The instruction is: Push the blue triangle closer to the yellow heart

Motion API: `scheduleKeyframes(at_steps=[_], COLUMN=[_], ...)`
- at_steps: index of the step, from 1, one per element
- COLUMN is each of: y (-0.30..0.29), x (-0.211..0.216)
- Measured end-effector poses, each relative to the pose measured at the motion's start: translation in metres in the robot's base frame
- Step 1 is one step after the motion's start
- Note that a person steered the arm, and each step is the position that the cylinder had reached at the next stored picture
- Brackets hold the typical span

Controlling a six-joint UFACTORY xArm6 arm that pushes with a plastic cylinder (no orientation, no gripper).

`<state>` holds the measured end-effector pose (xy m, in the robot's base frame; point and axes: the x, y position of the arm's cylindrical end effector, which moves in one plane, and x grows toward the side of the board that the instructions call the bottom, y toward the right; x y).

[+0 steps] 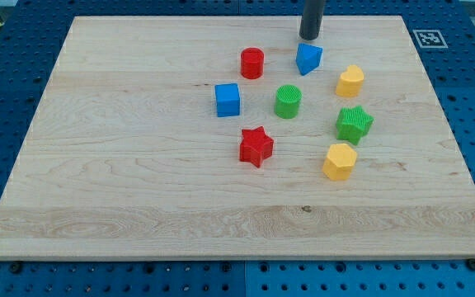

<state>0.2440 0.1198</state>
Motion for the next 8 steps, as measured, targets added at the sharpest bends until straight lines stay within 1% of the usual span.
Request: scheduleKeyframes(at_steps=[2,6,8], y=[0.0,0.0,0.0], x=[-0.003,-0.022,-0.023])
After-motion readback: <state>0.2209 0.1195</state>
